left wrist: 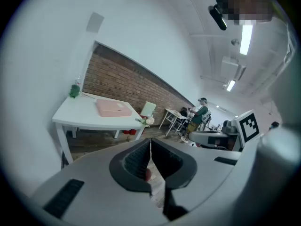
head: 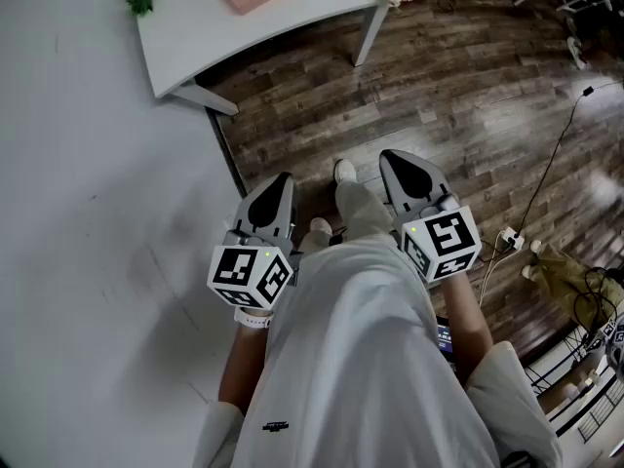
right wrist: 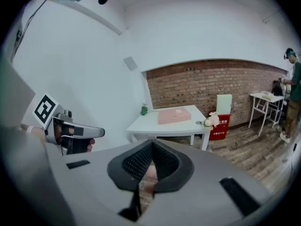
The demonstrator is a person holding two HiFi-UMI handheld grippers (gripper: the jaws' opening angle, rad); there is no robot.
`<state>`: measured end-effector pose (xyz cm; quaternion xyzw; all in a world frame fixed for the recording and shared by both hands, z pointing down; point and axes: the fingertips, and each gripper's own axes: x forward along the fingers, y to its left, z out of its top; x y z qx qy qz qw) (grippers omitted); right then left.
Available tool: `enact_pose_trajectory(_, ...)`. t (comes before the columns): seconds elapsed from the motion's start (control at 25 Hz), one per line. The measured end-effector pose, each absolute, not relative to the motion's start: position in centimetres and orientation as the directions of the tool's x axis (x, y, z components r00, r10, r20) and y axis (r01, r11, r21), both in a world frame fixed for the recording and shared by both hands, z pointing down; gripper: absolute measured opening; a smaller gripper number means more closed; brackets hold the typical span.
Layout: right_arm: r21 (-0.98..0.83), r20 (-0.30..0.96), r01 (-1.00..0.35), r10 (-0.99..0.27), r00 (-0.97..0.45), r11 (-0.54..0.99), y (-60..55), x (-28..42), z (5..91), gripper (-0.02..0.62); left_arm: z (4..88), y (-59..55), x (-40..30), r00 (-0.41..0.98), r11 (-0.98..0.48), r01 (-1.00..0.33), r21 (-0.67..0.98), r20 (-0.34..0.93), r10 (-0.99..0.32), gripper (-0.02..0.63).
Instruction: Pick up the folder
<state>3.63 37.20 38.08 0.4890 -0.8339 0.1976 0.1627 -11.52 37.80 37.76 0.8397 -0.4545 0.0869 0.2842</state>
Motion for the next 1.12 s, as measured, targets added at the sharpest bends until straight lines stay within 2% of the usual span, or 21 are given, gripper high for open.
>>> enact_pose_trajectory(0.32, -0.113, 0.428, -0.877, -0.773, -0.467, 0.467, 42.8, -0.1, 34.2, 0.005, 36.8, 44.4, -16.3, 0.499, -0.348, -0.845, 0.406, 0.367, -0.785, 0.025)
enact_pose_trajectory(0.52, -0.221, 0.339, -0.833, -0.761, -0.554, 0.508, 43.1, 1.0, 32.3, 0.006, 35.0, 44.7, -16.9, 0.420, -0.281, -0.871, 0.403, 0.315, -0.851, 0.025)
enact_pose_trajectory(0.88, -0.258, 0.315, -0.873, -0.819, -0.480, 0.414, 42.3, 11.0, 32.7, 0.006, 33.2, 42.4, -6.2, 0.472, -0.361, -0.860, 0.361, 0.291, -0.832, 0.025)
enact_pose_trajectory(1.12, -0.258, 0.293, -0.851, -0.802, -0.520, 0.458, 41.9, 16.2, 33.3, 0.006, 32.7, 41.0, 0.3, 0.467, -0.377, -0.872, 0.311, 0.303, -0.830, 0.025)
